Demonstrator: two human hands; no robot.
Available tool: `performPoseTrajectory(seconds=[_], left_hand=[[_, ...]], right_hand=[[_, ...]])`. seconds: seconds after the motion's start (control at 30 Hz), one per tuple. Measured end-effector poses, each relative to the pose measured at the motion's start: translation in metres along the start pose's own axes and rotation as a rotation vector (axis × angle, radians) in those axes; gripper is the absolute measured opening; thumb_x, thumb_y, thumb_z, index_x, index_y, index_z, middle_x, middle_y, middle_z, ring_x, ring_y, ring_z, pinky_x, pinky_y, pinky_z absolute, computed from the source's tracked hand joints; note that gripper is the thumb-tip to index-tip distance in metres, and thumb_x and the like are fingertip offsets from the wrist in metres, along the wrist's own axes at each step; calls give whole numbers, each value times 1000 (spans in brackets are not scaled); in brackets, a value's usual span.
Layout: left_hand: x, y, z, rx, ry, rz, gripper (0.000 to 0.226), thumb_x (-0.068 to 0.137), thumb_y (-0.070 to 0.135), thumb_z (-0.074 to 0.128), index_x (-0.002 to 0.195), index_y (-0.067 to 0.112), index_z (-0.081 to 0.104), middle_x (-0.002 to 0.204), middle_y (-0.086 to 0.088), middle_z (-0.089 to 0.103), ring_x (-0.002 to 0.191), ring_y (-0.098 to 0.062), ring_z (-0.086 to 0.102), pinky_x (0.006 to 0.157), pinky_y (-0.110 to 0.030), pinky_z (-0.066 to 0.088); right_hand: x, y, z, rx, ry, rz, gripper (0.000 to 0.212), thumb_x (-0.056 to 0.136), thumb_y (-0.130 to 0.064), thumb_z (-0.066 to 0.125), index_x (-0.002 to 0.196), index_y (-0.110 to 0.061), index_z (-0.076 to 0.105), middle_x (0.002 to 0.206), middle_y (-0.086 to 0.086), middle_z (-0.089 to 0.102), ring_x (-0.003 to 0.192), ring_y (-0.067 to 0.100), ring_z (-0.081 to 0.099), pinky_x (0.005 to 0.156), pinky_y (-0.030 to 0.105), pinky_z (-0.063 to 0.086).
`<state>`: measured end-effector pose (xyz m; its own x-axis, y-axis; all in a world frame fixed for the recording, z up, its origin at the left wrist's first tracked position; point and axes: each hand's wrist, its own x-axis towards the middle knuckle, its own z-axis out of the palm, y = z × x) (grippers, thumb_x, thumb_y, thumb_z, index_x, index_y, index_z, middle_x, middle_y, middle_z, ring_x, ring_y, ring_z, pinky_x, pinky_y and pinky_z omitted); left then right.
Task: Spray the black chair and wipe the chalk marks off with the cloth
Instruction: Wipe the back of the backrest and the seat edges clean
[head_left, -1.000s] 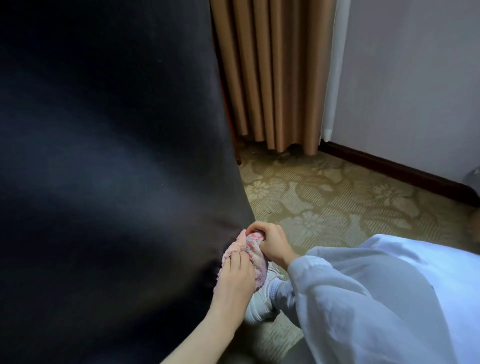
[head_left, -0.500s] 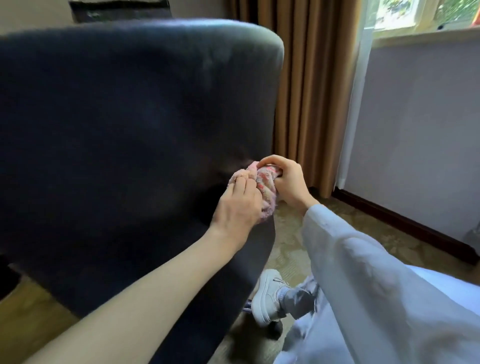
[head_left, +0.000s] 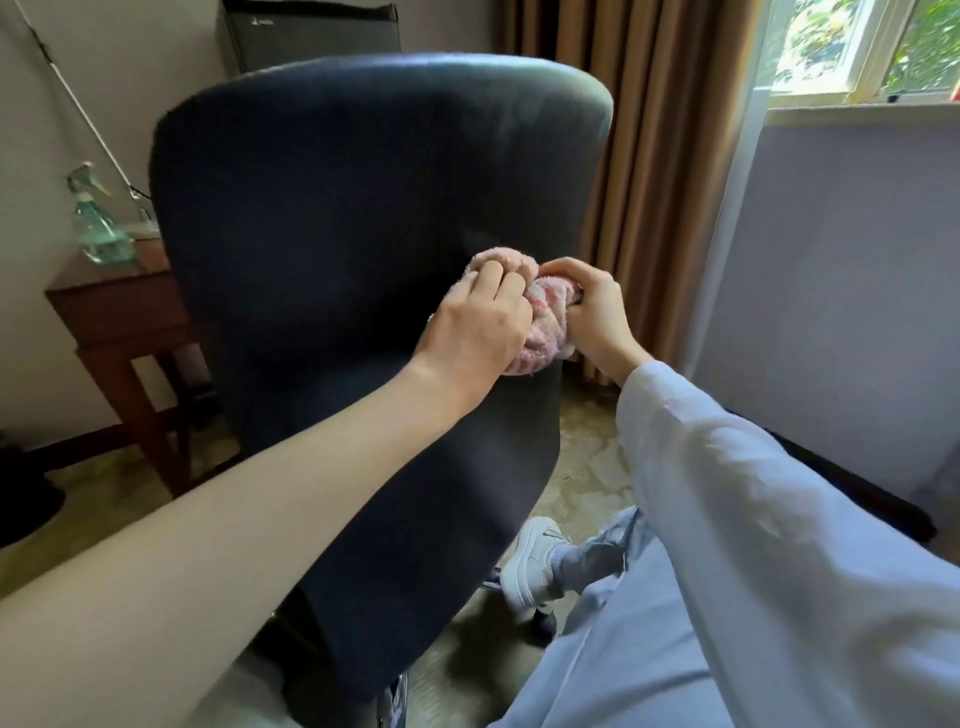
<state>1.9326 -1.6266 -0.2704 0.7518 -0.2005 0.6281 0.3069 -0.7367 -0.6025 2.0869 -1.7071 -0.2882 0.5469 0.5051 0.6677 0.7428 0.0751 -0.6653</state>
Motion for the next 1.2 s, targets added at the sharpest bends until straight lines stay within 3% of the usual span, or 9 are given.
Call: performPoseTrajectory(seconds=[0.23,0.37,0.47,0.57,0.7,0.8,0.93,1.1,1.2], left_hand=[[-110,58,25,-78,-193,-35,37,80,-3,30,77,15,62,81,-4,59,80,-21,58,69,-30,50],[-178,77,27,-141,-276,2,31,85,0,37,84,16,64,87,-2,61,85,-20,59,77,-31,51],[-212,79,27,-184,-309,16,32,85,1,39,90,16,67,93,-3,64,89,-22,61,80,-32,52],[-227,68,20,-228,-309,15,20,78,4,58,91,15,68,94,-3,65,89,-22,61,80,-32,54],[-207,36,-10,-288,-124,-129,25,83,2,51,97,9,71,99,-9,67,92,-24,63,83,-35,55],[-182,0,-42,-250,21,-235,28,88,2,49,109,2,68,110,-15,66,103,-28,54,91,-36,43],[-144,-49,-86,-184,133,-320,28,93,-1,51,118,0,63,118,-17,62,109,-30,49,96,-37,42],[-104,-69,-102,-148,251,-350,31,96,-1,41,117,0,63,118,-16,62,110,-29,46,96,-36,42],[-107,-60,-86,-67,264,-337,24,98,-1,48,115,2,65,116,-14,64,105,-30,50,93,-36,46]], right_hand=[[-102,51,65,-55,-103,181,28,81,3,64,98,-19,69,92,-11,65,88,2,61,80,15,50],[-164,68,100,-128,-186,190,33,75,3,65,94,-24,68,92,-16,63,87,2,59,83,26,53],[-193,57,114,-155,-278,175,25,76,-2,64,94,-19,66,93,-9,63,85,9,58,79,24,50],[-198,40,116,-170,-273,113,34,71,6,58,96,-17,67,97,-5,64,88,11,59,80,25,51],[-162,-3,102,-134,-157,-75,44,64,10,63,96,-20,68,100,-9,62,89,4,58,77,27,53],[-121,-54,82,-62,-31,-237,43,62,11,68,97,-14,69,100,-2,64,92,11,62,79,28,52],[-65,-118,59,-58,115,-395,37,69,8,68,102,-8,70,102,5,66,94,16,63,84,27,53],[-31,-141,38,-85,210,-489,34,74,9,65,103,-9,70,102,4,67,96,16,63,84,30,54],[-39,-130,44,-79,178,-480,32,76,7,65,103,-8,70,102,6,65,96,17,63,84,30,52]])
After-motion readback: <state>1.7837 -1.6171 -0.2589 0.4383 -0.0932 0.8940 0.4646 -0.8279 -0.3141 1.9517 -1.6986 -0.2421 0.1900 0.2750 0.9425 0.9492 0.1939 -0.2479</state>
